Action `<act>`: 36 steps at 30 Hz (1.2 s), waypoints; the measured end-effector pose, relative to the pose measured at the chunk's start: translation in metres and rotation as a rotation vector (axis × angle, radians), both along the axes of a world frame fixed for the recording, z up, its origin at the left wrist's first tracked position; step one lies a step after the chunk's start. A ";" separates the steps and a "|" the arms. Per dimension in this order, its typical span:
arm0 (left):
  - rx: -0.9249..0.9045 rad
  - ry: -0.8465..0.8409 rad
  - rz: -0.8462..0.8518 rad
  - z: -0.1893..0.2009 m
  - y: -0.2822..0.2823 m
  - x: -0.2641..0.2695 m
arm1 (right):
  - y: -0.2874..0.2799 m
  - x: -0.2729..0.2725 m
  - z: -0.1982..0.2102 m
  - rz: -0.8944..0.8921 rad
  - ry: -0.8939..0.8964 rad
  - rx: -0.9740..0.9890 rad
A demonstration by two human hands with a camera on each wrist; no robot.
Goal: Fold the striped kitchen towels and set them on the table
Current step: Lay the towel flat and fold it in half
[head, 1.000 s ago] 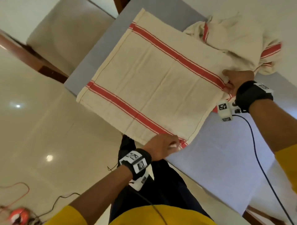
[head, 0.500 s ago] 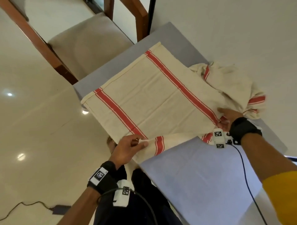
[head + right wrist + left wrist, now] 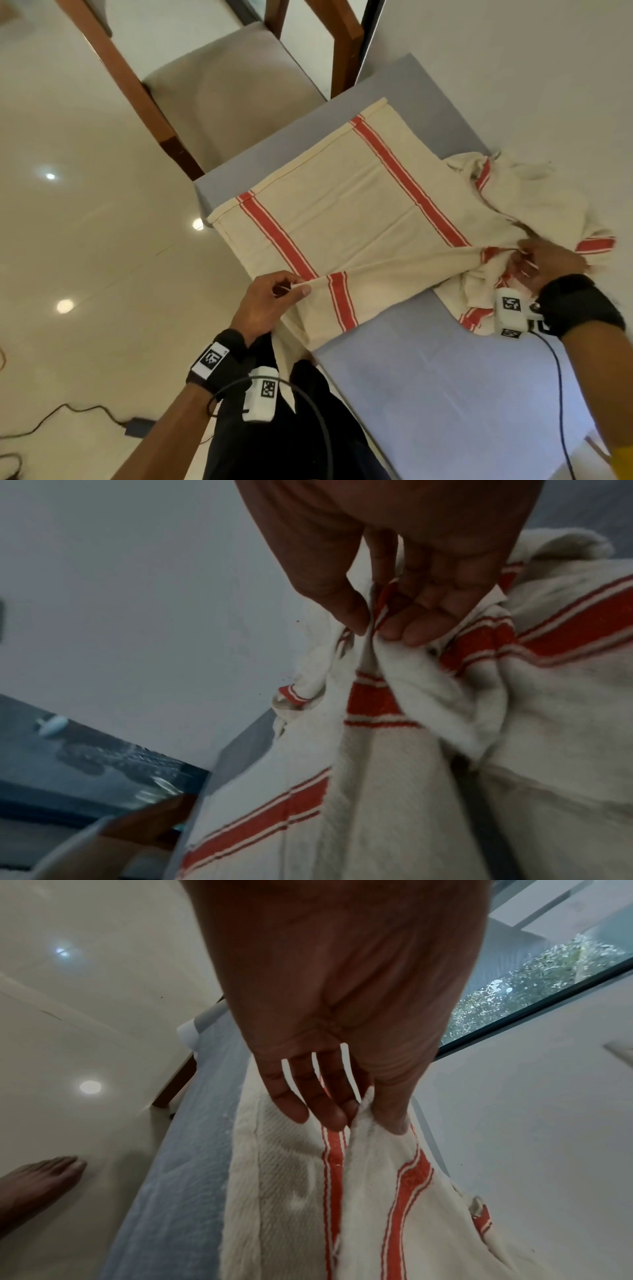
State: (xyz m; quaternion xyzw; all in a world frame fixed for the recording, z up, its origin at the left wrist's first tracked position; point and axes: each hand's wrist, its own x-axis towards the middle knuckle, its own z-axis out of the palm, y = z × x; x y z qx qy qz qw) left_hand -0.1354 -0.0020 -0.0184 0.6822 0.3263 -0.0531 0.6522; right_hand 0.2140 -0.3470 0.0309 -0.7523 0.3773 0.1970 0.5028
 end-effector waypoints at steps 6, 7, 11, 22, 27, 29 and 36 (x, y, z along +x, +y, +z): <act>0.009 0.014 -0.030 -0.004 0.004 -0.002 | -0.012 0.001 -0.011 0.228 -0.005 -0.309; 0.021 0.016 -0.039 -0.005 0.008 -0.004 | -0.006 -0.004 -0.010 0.292 -0.017 -0.389; 0.057 0.006 -0.021 -0.011 -0.008 0.003 | -0.009 -0.010 0.019 0.534 -0.271 -0.748; 0.153 0.034 0.143 0.013 0.031 -0.016 | 0.089 0.032 0.058 0.397 -0.432 -0.153; 0.302 0.105 0.224 0.018 0.069 -0.016 | 0.177 0.063 0.048 0.539 -0.460 -0.115; 0.347 0.119 0.248 0.017 0.086 -0.011 | 0.208 0.077 0.039 0.587 -0.447 -0.161; 0.482 0.169 0.245 -0.001 0.140 0.008 | 0.288 0.108 0.011 0.763 -0.436 -0.424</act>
